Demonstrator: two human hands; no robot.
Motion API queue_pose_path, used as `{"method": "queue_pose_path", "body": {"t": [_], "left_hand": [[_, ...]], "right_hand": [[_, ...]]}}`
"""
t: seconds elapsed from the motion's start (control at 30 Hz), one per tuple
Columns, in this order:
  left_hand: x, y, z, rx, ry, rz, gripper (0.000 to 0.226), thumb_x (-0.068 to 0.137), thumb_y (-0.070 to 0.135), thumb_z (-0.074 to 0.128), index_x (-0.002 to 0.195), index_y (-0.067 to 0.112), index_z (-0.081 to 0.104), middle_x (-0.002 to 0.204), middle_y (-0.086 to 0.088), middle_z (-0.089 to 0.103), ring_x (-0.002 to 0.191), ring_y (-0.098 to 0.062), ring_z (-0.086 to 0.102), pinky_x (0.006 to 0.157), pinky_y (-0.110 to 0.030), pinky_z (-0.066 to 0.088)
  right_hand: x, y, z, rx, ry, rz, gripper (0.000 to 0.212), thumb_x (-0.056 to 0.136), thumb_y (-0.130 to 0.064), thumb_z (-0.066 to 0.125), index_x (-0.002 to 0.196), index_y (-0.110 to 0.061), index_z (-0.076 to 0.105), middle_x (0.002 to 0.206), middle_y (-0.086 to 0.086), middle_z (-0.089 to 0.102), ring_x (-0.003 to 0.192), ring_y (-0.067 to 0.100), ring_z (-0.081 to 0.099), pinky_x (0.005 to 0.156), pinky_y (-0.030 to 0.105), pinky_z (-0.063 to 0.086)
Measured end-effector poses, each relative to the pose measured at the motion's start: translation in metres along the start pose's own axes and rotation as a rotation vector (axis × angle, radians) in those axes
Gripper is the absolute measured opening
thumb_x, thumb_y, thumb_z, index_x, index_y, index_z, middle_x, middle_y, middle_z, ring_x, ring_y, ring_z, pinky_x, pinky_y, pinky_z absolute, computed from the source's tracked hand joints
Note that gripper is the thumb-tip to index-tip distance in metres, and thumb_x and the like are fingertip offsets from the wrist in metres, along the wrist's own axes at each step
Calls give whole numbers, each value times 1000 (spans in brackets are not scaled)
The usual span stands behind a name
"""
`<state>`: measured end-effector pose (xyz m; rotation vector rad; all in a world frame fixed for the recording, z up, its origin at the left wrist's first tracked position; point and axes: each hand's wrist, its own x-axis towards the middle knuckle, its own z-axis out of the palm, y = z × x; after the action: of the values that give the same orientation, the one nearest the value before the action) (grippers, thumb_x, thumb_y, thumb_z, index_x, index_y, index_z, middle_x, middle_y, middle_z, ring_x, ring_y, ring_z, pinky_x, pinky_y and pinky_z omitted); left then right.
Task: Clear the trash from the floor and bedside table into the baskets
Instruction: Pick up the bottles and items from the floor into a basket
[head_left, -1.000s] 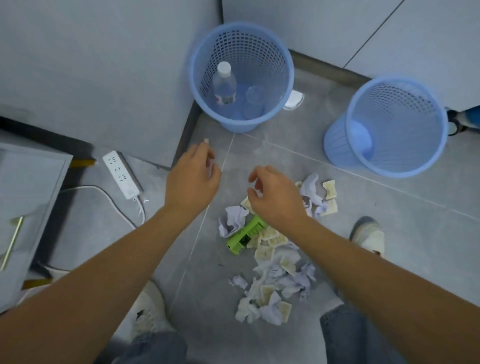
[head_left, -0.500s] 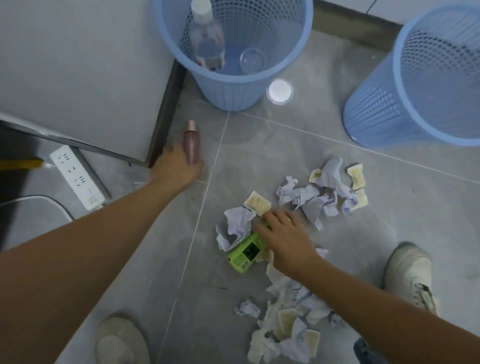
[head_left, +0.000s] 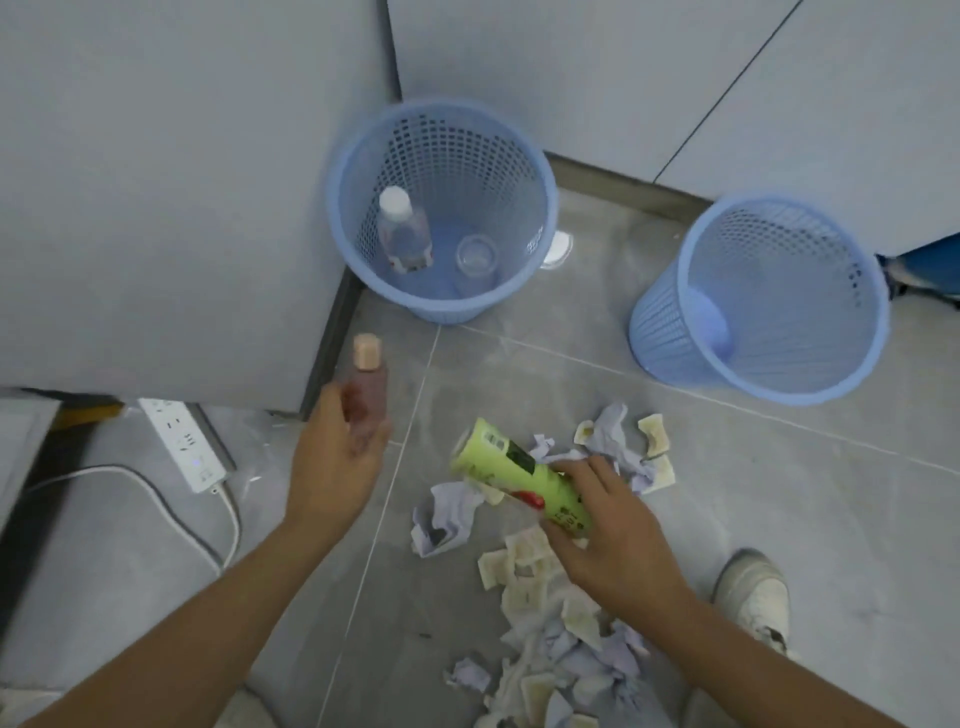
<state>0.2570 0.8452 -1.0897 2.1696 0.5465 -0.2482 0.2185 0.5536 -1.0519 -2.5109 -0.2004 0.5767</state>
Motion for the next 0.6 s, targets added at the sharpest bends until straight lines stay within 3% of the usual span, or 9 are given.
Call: {"method": "queue_pose_path", "body": {"t": [0.1,0.23,0.4,0.47,0.5,0.6], "left_hand": [[-12,54,-28,-106,119,56,35,86,22,80,106,25,51,99,2,62,94,-24,61,76,-34,48],[24,134,-53,-191,225,164,44,79,21,85,108,30,53,106,0,62,98,-21,57,78,-35,48],[90,177,-36,-308,177,174,34,78,8,81,106,15,63,106,-1,69,93,-6,65,79,-21,55],[101,172,-20,-273,132,180,29,79,7,80,103,10,65,105,-5,68,87,-1,62,74,-10,50],[104,165,-11,-240,108,200,28,79,8,80,102,10,65,104,-5,68,87,-4,61,74,-11,49],[109,139,11,-128,54,231,22,80,20,80,97,17,66,99,-4,68,91,-16,63,75,-28,54]], "right_hand": [[30,-40,-66,174,168,108,46,86,-41,74,123,-36,47,111,-17,58,93,5,59,74,29,51],[105,-78,-122,279,348,42,38,86,-31,76,116,-23,55,109,-2,57,91,3,55,75,10,41],[187,-90,-130,191,310,47,42,86,-26,74,124,-15,59,114,3,50,85,8,44,71,-4,33],[207,-85,-122,143,297,41,46,86,-30,76,126,-16,58,116,5,49,90,11,46,66,2,36],[215,-82,-117,124,301,36,49,84,-33,78,125,-16,58,118,5,50,92,13,48,66,5,36],[233,-71,-100,94,315,-5,53,79,-39,83,121,-17,58,116,5,48,98,20,54,79,25,45]]}}
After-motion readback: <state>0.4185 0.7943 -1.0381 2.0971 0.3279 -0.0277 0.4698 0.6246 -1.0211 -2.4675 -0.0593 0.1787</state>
